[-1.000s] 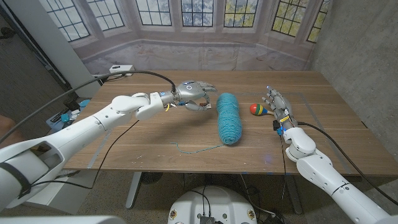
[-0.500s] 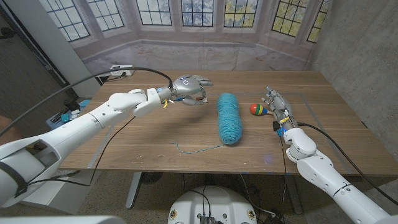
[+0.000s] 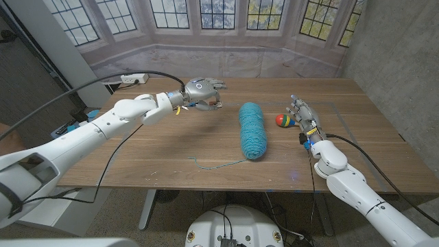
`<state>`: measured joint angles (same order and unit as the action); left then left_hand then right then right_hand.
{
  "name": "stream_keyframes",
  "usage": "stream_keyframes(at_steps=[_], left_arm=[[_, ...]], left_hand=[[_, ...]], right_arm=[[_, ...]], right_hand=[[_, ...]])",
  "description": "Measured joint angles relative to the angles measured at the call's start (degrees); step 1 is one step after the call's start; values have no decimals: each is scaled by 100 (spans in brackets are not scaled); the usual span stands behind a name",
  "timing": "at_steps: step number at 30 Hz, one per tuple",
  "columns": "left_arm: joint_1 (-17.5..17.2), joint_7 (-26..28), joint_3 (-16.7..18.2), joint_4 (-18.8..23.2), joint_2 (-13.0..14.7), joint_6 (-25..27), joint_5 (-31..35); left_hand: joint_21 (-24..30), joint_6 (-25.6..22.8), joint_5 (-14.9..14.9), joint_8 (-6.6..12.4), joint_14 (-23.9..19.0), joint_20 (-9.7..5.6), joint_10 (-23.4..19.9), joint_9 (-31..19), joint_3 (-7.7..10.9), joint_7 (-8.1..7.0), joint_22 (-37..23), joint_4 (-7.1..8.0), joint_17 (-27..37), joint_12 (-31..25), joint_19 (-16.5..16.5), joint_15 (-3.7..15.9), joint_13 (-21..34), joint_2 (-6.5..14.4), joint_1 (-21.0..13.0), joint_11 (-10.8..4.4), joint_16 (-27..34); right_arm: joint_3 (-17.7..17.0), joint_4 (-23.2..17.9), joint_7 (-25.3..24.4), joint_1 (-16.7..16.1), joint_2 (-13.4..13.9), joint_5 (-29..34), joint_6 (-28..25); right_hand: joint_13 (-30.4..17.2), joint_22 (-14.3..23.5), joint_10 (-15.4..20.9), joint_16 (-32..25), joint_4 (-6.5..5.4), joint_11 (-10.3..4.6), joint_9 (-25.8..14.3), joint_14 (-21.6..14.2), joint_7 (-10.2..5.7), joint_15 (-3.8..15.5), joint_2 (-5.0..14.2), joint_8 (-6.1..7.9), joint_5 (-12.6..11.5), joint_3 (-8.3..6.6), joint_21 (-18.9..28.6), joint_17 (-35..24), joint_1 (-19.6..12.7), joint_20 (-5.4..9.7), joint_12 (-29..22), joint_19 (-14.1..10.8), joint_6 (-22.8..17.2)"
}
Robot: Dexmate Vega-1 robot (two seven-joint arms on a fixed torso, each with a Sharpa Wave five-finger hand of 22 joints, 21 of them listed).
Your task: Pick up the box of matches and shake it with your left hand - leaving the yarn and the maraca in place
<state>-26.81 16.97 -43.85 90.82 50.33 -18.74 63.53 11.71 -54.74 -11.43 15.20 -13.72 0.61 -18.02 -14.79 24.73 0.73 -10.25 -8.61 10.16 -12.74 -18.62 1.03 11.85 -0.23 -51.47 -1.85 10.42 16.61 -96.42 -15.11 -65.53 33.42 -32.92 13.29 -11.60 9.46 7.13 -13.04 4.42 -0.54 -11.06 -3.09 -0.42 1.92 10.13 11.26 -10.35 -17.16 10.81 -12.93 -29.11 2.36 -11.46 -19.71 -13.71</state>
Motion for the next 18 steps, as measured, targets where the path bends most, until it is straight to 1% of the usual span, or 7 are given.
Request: stream_keyframes(at_steps=[9,11,15,18], left_arm=[[85,9,38,-104,27,209,79],[180,20,50,-220,30,260,100],[252,45,50,-293,34,331,105],[252,49,50,-293,34,394,109]], left_hand=[[0,0,0,0,0,0,0,0,18,0,0,-18,0,0,0,0,0,0,0,0,0],[0,0,0,0,0,0,0,1,18,0,0,-18,0,0,0,0,0,0,0,0,0],[0,-1,-3,1,-23,0,0,-4,18,-1,0,-18,0,0,0,23,0,0,0,0,0],[0,-1,-4,3,-31,0,1,-12,18,-1,0,-18,0,0,0,31,0,25,25,0,0]], right_arm=[[107,77,19,125,-69,28,-30],[130,89,23,153,-80,53,-53],[161,99,22,182,-93,67,-79],[181,99,22,196,-98,67,-79]], right_hand=[[0,0,0,0,0,0,0,0,0,0,0,0,0,0,0,1,0,0,0,0,0],[0,0,0,0,0,0,0,0,0,0,-2,0,0,0,0,3,2,0,0,0,0],[0,0,0,0,0,0,0,0,0,0,-30,0,0,0,0,16,30,0,0,0,0],[0,0,0,0,0,0,0,0,0,0,-30,0,0,0,0,16,30,0,0,0,0]])
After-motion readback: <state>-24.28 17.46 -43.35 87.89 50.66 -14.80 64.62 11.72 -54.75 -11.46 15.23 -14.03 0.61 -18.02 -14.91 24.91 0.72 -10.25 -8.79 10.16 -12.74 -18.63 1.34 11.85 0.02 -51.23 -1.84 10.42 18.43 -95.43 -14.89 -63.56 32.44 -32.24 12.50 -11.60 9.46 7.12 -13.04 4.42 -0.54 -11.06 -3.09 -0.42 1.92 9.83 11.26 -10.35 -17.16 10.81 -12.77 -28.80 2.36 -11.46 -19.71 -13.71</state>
